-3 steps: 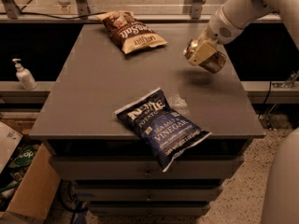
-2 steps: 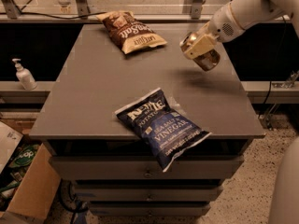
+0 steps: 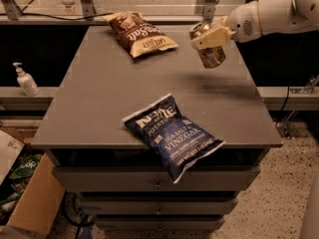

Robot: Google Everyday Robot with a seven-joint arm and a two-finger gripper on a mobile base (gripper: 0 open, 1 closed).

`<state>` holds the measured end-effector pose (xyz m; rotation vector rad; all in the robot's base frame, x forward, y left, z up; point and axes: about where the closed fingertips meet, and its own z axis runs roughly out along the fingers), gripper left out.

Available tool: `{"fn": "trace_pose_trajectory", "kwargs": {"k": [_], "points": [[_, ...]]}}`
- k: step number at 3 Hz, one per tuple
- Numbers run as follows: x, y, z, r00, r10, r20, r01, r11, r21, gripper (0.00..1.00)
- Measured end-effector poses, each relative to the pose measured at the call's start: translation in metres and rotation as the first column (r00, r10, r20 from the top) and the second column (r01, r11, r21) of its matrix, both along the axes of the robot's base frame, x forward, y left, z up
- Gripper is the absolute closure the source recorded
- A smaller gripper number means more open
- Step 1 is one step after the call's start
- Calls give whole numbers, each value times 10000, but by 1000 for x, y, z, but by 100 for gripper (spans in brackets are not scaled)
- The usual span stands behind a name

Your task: Place orange can upright

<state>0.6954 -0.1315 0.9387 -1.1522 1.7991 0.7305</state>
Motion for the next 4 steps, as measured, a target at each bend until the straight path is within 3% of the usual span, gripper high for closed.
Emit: {"fn": "trace_pose_trajectory", "kwargs": {"k": [1, 3, 4], "points": [[4, 5, 0, 9998, -185, 25, 179, 9870, 1595, 100], [6, 5, -15, 9987, -405, 325, 281, 9474, 3190, 100], [4, -1, -25, 9952, -239, 946, -130, 9284, 3713, 100]]}}
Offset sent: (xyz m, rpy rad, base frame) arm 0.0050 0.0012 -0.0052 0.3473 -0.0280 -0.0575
